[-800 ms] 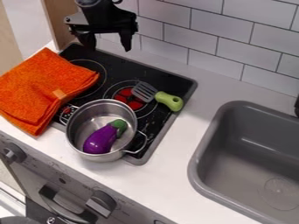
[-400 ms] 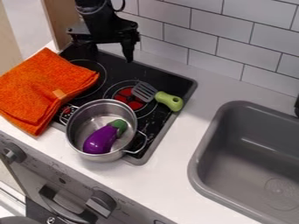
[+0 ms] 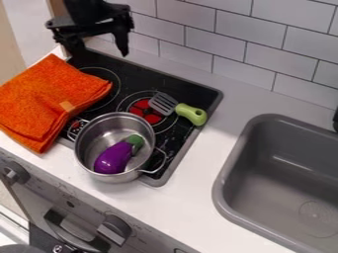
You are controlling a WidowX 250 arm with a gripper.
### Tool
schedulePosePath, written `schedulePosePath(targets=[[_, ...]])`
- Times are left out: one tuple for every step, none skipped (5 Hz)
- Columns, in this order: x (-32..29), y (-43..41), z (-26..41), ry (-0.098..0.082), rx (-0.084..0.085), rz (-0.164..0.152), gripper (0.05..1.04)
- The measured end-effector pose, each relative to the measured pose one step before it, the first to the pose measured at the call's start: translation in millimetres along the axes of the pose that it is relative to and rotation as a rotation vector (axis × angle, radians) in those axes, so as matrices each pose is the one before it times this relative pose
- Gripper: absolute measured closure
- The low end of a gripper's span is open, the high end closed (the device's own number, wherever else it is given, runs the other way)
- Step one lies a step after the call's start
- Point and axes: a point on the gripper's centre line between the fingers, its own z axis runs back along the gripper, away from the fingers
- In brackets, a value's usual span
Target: Moved the silver pot from the lower right of the burner to the upper left
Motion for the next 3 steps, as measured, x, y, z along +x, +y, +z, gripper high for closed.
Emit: schedulePosePath(targets=[[-33.33, 11.46, 1.67, 0.0405, 0.064, 0.0477, 0.083], [-31.24, 13.4, 8.98, 0.0496, -0.0064, -0.0143, 0.083], [-20.87, 17.13, 0.13, 0.0475, 0.0401, -0.0076, 0.083]])
